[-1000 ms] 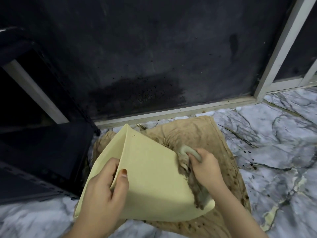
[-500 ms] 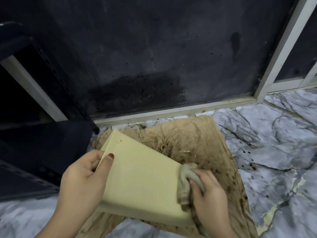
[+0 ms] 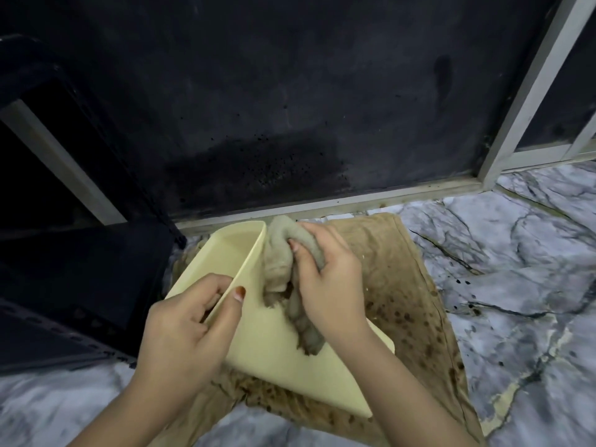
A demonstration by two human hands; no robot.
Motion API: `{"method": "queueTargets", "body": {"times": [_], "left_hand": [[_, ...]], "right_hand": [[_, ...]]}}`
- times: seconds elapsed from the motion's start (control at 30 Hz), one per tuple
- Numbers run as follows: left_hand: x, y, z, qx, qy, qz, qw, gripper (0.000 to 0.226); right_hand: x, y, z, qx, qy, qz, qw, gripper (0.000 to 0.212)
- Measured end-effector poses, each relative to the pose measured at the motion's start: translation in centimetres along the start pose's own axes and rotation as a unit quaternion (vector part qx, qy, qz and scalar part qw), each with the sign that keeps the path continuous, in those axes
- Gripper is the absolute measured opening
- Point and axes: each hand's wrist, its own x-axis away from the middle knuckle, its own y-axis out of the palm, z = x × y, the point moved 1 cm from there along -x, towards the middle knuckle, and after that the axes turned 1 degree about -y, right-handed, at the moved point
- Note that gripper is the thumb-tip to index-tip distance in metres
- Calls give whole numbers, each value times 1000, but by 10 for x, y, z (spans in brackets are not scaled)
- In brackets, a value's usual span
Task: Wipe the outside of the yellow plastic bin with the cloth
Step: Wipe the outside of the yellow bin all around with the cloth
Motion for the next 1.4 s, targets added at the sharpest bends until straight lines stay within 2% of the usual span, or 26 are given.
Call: {"method": "queueTargets", "body": {"times": [0.1,0.2,0.27,0.37,0.5,0.63,0.73,0.83,1.03,1.2,1.3,1.4], "left_hand": [[-2,-2,-2,1,5,-4,1000,20],[-4,-7,-8,22,-27,21,999,26],[-6,-8,-14,33,-52,33,998,23],[-8,-8,-18,38,-56,32,997,30],[-12,-5,-17,36,-55,26,998,12],[-15,-1,-11,33,-35,7,999,11],[-17,3,-10,25,-9,-1,1000,28],[-20,8,-8,17,21,-20,999,26],[-23,19,7,7,79,-81,993,22],[-25,24,12,-1,131,-132,982,18],[-25,25,14,-25,170,-158,972,14],[-25,24,14,-20,203,-194,960,9]], "right_hand": [[5,-11,27,26,49,0,998,22],[20,-26,58,61,120,3,991,18],[32,-37,77,83,162,11,983,18],[45,-55,99,111,216,18,970,20],[64,-76,117,142,273,27,951,22],[78,-88,129,152,330,26,931,21],[82,-86,112,113,304,30,946,18],[77,-75,82,63,241,35,968,23],[40,-54,21,-20,141,60,988,12],[17,-55,-12,-115,148,84,979,12],[14,-63,-19,-97,158,81,979,10],[9,-77,-25,-18,151,57,987,8]]}}
